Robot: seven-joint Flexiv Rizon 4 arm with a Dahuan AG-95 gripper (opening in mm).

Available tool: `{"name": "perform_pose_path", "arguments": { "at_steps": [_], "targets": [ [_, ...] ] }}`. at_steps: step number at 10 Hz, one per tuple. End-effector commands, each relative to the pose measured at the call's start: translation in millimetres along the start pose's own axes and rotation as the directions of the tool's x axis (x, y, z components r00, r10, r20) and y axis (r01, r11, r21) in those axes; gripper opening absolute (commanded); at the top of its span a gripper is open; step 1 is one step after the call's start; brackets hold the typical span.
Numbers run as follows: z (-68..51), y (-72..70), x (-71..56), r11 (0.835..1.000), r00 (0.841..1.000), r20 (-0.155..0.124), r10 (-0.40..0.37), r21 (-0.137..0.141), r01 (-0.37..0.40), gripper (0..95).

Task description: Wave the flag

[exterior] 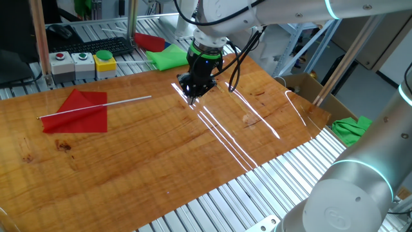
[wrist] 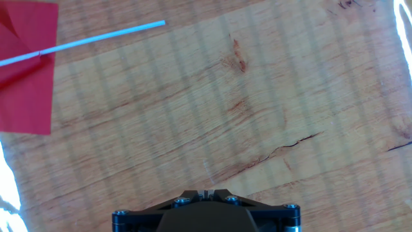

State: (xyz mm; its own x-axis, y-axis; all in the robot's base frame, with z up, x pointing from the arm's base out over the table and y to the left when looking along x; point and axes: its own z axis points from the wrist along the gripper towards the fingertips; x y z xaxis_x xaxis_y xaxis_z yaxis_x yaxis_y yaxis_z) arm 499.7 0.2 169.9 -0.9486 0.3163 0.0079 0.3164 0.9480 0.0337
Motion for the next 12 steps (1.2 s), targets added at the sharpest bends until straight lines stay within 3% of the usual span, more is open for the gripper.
{"name": "perform_pose_path", "arguments": {
  "at_steps": [1,9,12],
  "targets": [
    [-0.1,-0.1,-0.4,1.0,1.0,-0.003,0.014,0.002,-0.013,0.0],
    [-0.1,-0.1,-0.4,0.998,0.998,-0.004,0.066,0.003,-0.066,0.0],
    [-0.1,-0.1,-0.4,0.997,0.997,-0.009,0.07,-0.009,-0.07,0.0]
  ]
}}
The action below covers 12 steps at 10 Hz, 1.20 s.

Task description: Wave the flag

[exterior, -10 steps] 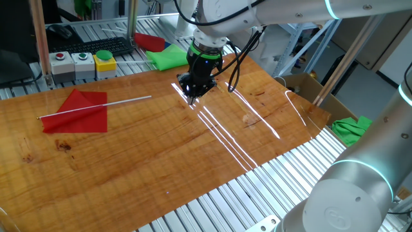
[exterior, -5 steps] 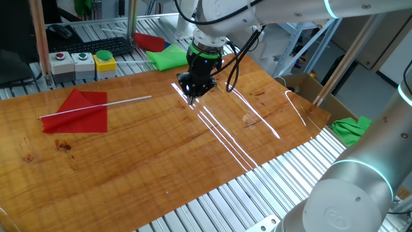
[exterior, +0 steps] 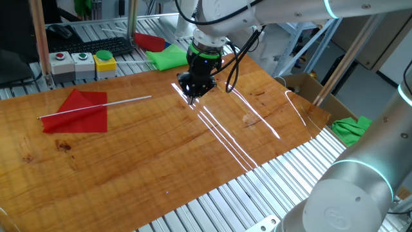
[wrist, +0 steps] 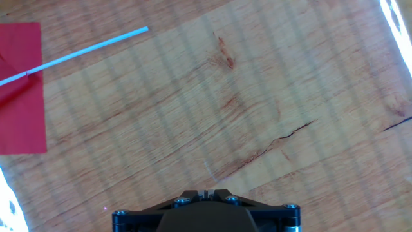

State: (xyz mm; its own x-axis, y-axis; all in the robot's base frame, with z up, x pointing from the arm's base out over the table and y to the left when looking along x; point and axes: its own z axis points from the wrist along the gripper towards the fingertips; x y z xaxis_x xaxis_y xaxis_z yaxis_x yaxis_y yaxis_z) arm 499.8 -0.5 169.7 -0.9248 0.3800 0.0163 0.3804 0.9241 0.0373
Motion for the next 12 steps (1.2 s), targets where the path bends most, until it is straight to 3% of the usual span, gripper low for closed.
{"name": "perform_pose_path", "arguments": {
  "at_steps": [1,12],
  "targets": [
    [-0.3,0.5,0.0,1.0,1.0,-0.003,0.003,-0.003,-0.003,0.0],
    [-0.3,0.5,0.0,1.0,1.0,0.0,-0.003,0.0,0.003,0.0]
  ]
}}
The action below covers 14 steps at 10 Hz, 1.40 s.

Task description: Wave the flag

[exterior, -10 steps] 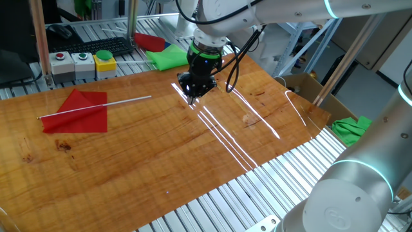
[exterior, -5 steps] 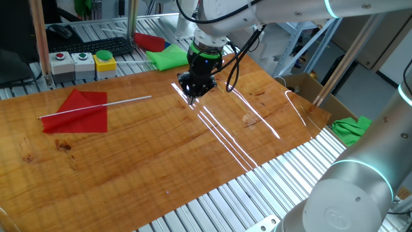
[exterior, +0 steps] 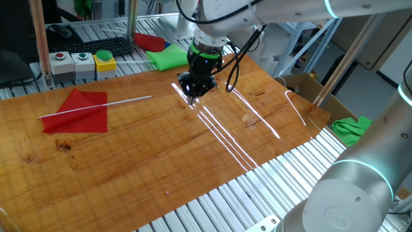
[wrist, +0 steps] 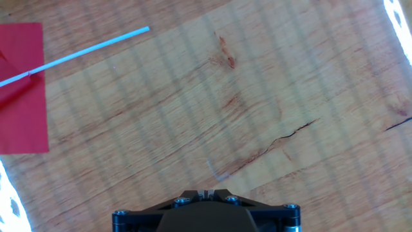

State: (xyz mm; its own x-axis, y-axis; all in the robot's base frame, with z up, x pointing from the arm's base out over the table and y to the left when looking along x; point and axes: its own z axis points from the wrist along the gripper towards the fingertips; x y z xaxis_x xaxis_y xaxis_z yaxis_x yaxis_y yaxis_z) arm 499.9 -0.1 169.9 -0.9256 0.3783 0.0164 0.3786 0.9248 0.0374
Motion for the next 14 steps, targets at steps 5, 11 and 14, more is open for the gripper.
{"name": "perform_pose_path", "arguments": {
  "at_steps": [5,11,14],
  "targets": [
    [-0.1,0.1,-0.1,1.0,1.0,0.002,0.0,0.001,0.0,0.0],
    [-0.1,0.1,-0.1,1.0,1.0,-0.001,-0.005,0.006,0.005,0.0],
    [-0.1,0.1,-0.1,1.0,1.0,-0.002,-0.014,0.011,0.014,0.0]
  ]
}}
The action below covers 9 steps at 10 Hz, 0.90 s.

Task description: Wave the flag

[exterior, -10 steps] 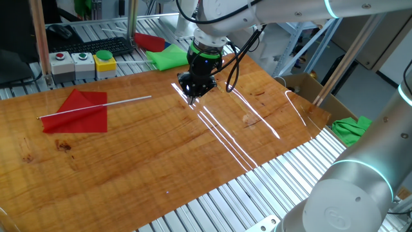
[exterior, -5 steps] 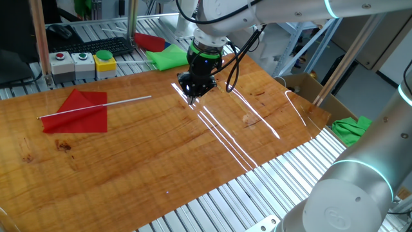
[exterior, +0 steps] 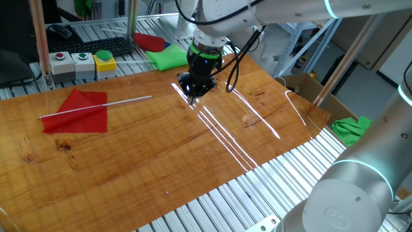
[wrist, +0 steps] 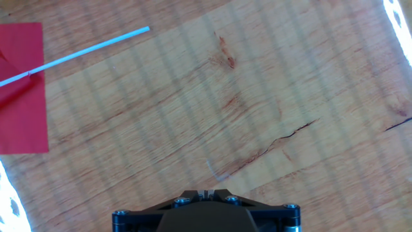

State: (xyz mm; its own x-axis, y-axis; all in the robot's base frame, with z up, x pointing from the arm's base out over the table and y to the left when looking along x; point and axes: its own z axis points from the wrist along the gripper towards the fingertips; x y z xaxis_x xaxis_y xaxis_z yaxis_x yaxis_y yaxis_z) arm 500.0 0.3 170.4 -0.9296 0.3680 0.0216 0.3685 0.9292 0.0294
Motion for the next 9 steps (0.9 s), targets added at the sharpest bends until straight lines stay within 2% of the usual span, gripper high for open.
{"name": "perform_pose_path", "arguments": {
  "at_steps": [1,6,9],
  "targets": [
    [0.4,-0.3,-0.1,1.0,1.0,0.005,-0.009,0.005,0.009,0.0],
    [0.4,-0.3,-0.1,0.999,0.999,0.0,-0.051,0.006,0.051,0.0],
    [0.4,-0.3,-0.1,0.997,0.997,0.006,-0.081,0.004,0.081,0.0]
  ]
}}
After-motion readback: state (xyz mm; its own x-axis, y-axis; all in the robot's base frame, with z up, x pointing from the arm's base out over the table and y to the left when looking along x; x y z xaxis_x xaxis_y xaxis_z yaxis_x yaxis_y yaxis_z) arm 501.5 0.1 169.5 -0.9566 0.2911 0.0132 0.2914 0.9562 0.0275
